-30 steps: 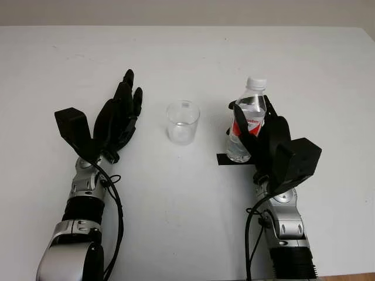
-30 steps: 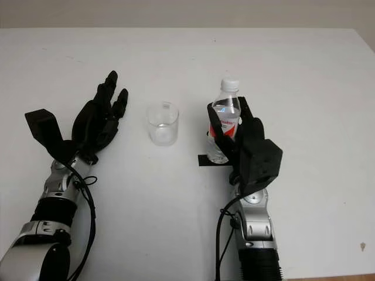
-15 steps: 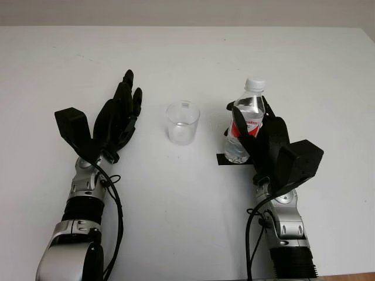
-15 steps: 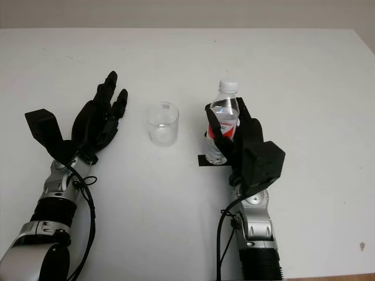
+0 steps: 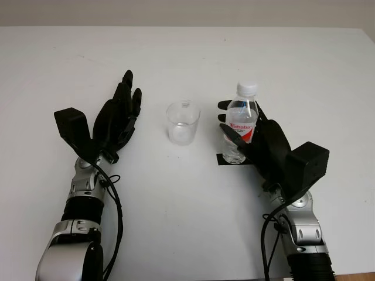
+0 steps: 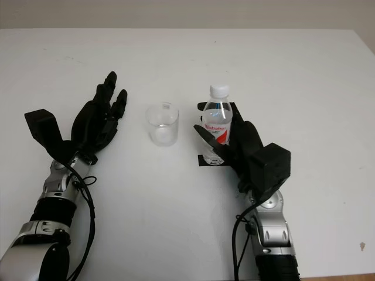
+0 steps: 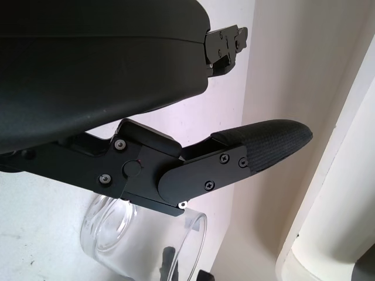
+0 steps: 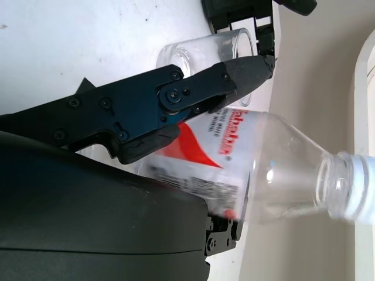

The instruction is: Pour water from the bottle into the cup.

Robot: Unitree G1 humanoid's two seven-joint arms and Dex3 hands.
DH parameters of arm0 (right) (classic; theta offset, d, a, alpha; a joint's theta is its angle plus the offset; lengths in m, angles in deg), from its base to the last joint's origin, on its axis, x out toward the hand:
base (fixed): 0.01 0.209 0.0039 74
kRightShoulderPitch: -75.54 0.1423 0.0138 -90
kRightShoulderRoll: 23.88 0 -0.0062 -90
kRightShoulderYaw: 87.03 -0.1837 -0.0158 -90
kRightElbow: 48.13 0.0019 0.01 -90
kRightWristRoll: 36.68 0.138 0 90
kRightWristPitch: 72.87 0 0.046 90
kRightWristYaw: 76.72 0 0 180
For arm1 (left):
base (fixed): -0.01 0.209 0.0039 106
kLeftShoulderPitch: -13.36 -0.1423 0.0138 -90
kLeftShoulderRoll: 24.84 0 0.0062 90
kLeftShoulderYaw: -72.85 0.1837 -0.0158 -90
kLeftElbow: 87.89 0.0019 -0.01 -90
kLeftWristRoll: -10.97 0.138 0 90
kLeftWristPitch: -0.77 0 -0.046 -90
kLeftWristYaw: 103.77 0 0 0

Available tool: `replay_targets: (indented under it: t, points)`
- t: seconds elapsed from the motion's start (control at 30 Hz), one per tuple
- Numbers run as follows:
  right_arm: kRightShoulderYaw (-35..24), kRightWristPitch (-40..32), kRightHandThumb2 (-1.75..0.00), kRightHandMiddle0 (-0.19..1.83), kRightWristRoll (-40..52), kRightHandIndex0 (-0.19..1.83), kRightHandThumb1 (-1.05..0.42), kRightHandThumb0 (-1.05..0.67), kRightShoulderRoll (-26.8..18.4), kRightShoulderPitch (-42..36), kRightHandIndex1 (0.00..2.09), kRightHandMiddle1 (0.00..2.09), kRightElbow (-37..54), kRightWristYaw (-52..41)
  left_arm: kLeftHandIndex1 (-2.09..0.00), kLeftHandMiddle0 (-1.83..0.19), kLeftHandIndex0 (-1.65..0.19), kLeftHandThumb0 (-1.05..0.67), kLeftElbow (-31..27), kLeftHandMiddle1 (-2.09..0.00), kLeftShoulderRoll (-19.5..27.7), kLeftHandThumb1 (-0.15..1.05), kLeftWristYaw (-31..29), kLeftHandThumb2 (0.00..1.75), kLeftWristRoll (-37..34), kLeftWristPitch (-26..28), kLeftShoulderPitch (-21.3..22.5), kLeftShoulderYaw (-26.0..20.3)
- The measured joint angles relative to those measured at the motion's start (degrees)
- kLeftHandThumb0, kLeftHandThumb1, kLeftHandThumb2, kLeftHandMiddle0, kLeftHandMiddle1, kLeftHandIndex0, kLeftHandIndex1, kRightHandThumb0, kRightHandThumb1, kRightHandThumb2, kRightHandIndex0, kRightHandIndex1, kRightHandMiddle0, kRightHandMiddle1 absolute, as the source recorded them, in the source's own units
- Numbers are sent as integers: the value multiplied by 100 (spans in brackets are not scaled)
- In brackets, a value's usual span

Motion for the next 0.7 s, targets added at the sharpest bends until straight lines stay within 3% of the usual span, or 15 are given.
replay_targets:
  t: [0.2,0.3,0.4,0.5,0.7]
  points:
    - [-42,-107,-5,-8,-39,-9,-91,-74,-63,-180,61,86,206,72,0,19,19,-84,91,0,4,105,-15,76,2,-81,25,-1]
    - [-101,-118,-5,-8,-3,-6,-87,-79,-112,-262,22,53,286,54,0,19,19,-84,121,0,15,105,-29,76,1,-85,42,0]
    - [-133,-117,-5,-17,8,-16,-86,-89,-165,-352,4,25,387,48,0,19,19,-84,161,0,21,105,-44,75,-2,-85,64,-5]
    - [-138,-66,-6,-19,-17,-19,-87,-99,-226,-439,0,3,430,-7,0,19,19,-84,183,0,28,105,-63,75,-5,-85,76,-7]
    - [-76,424,-6,-19,-523,-19,-89,-105,-464,-496,0,0,434,61,0,19,19,-85,192,0,30,105,-69,73,-7,-85,81,-8]
